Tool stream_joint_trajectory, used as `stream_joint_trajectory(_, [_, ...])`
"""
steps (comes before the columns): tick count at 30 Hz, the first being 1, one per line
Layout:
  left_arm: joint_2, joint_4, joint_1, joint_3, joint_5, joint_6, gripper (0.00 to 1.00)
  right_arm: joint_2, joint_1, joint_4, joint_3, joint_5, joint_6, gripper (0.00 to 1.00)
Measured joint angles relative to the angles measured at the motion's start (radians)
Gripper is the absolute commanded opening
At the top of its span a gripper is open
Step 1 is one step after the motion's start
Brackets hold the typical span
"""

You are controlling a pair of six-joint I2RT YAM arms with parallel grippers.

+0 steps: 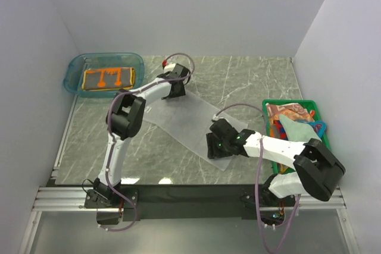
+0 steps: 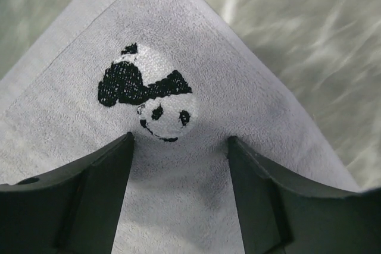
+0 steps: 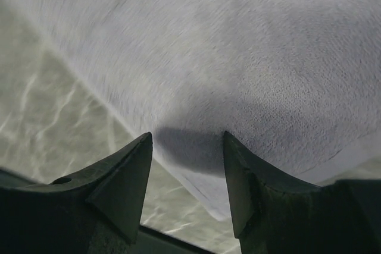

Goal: Fold and stack the towels
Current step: Flatten out the crumpled towel

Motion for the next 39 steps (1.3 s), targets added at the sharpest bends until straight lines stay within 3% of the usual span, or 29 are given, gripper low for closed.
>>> stream_joint_trajectory(5, [0.143,0.01,0.002,0.232,0.048,0.114,0.81,0.057,0.119,0.019,0.047,-0.065,0.019,0.59])
stream_joint_trajectory(10, [0.151,0.064,0.002,0.247,0.108,0.183,0.93,0.124,0.209,-0.01,0.146,-0.138,0.02,0.59])
stream_joint_trajectory(13, [0.103,0.104,0.004,0.179,0.116,0.198,0.96,0.106,0.21,-0.048,0.211,-0.086,0.007,0.58])
stream_joint_trajectory(16, [-0.025,0.099,0.006,0.042,0.115,0.192,0.93,0.04,0.139,-0.063,0.227,-0.019,-0.015,0.57])
stream_joint_trajectory(20, [-0.264,0.109,0.007,-0.146,0.111,0.139,0.86,-0.029,-0.067,-0.061,0.202,0.037,-0.049,0.48])
stream_joint_trajectory(25, [-0.497,0.15,-0.004,-0.341,0.105,0.05,0.77,0.014,-0.234,-0.058,0.171,0.077,-0.076,0.43])
stream_joint_trajectory(32, [-0.364,0.151,-0.013,-0.361,0.095,0.029,0.7,0.165,-0.272,-0.025,0.147,0.06,-0.081,0.43])
stream_joint_trajectory(39, [-0.163,0.11,-0.012,-0.241,0.071,0.059,0.68,0.133,-0.267,0.037,0.1,0.039,-0.084,0.44])
